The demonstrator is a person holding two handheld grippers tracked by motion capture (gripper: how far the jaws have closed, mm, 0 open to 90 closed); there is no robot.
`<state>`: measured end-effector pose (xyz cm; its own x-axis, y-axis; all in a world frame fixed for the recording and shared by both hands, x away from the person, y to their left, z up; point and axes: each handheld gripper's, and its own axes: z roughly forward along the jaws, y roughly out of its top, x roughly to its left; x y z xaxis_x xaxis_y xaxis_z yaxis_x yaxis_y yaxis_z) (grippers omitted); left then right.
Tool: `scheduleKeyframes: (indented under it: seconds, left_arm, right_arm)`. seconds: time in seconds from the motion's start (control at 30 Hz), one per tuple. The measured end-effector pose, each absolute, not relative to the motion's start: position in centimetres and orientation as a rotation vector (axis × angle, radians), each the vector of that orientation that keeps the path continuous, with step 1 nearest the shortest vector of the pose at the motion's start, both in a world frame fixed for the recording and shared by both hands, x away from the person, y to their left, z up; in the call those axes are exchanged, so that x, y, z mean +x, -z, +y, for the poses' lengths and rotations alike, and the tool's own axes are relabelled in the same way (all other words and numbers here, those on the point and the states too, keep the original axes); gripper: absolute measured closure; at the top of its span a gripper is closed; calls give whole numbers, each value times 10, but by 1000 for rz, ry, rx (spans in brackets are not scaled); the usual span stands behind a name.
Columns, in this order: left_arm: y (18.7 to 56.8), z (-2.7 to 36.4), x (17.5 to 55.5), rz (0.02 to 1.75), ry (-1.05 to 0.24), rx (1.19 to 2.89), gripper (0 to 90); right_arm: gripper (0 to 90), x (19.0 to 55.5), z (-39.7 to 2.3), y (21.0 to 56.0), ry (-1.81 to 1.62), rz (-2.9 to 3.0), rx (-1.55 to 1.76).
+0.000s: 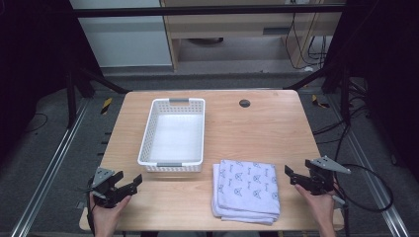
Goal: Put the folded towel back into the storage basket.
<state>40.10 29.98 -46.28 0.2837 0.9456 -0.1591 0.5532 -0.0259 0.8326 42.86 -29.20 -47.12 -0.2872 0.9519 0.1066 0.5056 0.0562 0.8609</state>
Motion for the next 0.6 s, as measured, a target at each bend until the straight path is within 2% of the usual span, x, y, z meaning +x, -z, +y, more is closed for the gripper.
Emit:
scheduleKeyframes:
  seconds: [0.33, 0.6]
  left_arm:
    - [457, 283, 393, 1306, -577, 1706, 293]
    - [455, 272, 393, 1276, -564, 1735, 298]
  right_arm:
    - [183, 426, -287, 468, -1185, 1849, 1442]
    - [188, 426, -282, 464, -1191, 1865, 1433]
